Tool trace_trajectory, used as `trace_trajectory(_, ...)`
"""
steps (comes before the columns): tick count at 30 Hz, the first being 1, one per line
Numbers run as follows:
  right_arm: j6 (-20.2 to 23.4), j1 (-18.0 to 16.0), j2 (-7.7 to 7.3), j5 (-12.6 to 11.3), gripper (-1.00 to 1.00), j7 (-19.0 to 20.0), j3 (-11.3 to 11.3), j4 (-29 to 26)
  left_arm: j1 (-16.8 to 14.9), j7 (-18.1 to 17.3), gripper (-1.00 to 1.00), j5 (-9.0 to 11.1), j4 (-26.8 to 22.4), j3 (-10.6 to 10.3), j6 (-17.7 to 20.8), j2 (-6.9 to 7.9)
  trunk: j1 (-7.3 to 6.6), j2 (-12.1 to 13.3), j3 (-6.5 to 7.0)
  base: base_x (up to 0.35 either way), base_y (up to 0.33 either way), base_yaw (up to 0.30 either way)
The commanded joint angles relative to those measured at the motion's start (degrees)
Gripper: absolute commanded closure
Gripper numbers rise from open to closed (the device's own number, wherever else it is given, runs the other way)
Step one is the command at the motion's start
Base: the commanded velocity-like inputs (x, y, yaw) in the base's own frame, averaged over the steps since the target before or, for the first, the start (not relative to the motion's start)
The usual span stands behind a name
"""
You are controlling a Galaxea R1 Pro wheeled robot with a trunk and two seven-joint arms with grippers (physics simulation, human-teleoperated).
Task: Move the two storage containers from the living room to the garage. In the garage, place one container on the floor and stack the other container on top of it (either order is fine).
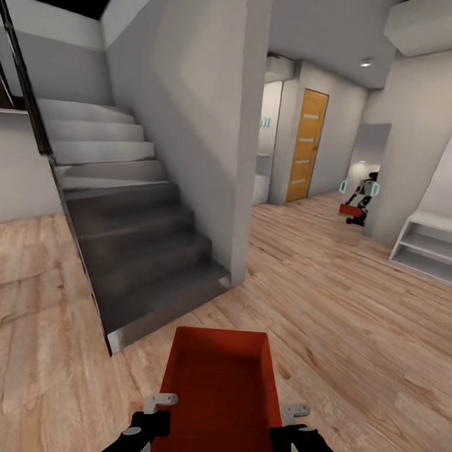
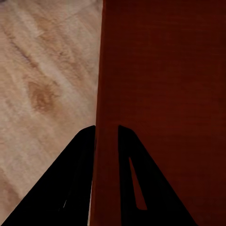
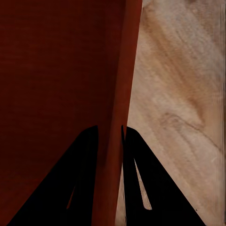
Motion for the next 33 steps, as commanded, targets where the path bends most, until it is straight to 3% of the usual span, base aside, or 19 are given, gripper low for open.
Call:
trace_trajectory(1, 0.3, 0.0, -0.18, -1.1, 1.0, 4.0, 1.3, 0.0, -0.1, -1.6, 1.0, 0.3, -0.1, -1.2, -0.1, 1.26, 0.03, 0.0, -0.02, 0.337, 0.0, -0.259)
trace_trajectory(10, 0.3, 0.0, -0.18, -1.1, 1.0, 4.0, 1.4, 0.0, -0.1, -1.6, 1.0, 0.2, -0.1, -1.3, -0.2, 1.26, 0.03, 0.0, 0.21, 0.341, 0.0, -0.254)
trace_trajectory(21, 0.3, 0.0, -0.17, -1.1, 1.0, 4.0, 1.3, 0.0, -0.1, -1.6, 1.0, 0.1, -0.1, -1.3, -0.2, 1.26, 0.03, 0.0, 0.24, 0.342, -0.029, -0.092)
trace_trajectory(33, 0.3, 0.0, -0.18, -1.1, 1.0, 4.0, 1.3, 0.0, -0.1, -1.6, 1.0, 0.1, -0.1, -1.3, -0.2, 1.26, 0.03, 0.0, 0.25, 0.341, -0.101, -0.26)
